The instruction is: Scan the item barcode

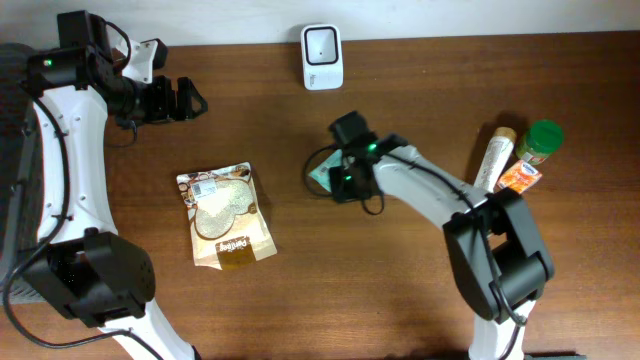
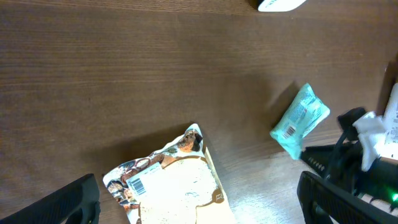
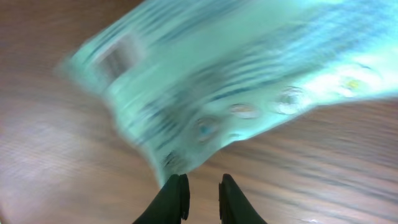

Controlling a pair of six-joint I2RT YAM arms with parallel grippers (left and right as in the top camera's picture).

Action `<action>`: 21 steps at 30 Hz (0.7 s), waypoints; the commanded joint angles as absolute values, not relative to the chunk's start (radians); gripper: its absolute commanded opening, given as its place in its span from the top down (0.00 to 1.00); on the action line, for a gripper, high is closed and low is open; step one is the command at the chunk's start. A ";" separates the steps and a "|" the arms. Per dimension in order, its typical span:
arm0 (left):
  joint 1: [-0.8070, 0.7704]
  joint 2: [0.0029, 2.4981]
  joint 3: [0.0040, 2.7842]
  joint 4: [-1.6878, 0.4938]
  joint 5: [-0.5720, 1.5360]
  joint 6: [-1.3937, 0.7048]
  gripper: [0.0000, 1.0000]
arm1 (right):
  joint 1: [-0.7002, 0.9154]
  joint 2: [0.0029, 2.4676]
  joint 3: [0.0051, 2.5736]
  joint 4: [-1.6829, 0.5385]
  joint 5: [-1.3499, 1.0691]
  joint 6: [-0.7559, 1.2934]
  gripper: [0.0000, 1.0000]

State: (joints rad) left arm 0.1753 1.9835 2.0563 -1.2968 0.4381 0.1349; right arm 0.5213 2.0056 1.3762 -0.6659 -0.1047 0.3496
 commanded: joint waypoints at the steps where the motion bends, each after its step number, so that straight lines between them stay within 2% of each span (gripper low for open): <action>1: 0.179 1.982 2.062 -1.295 0.445 0.145 0.01 | 0.572 2.004 1.372 -0.612 -0.155 0.276 0.83; 4: 0.179 1.982 2.062 -1.295 0.445 0.145 0.01 | 0.574 2.004 1.374 -0.587 -0.172 0.262 0.83; 9: 0.179 1.982 2.062 -1.296 0.445 0.145 0.01 | 0.461 1.990 1.485 -0.682 -0.233 0.196 0.72; 11: 0.179 1.982 2.062 -1.295 0.445 0.145 0.01 | 0.383 1.990 1.582 -0.773 -0.259 0.155 0.55; 12: 0.179 1.982 2.062 -1.295 0.445 0.145 0.01 | 0.353 1.990 1.605 -0.791 -0.284 0.129 0.41; 13: 0.179 1.982 2.062 -1.295 0.445 0.145 0.01 | 0.315 1.990 1.617 -0.794 -0.318 0.102 0.32; 15: 0.179 1.982 2.062 -1.295 0.445 0.145 0.01 | 0.249 1.995 1.619 -0.781 -0.399 0.038 0.28; 21: 0.179 1.982 2.062 -1.295 0.445 0.145 0.01 | 0.135 2.107 1.620 -0.734 -0.576 -0.077 0.29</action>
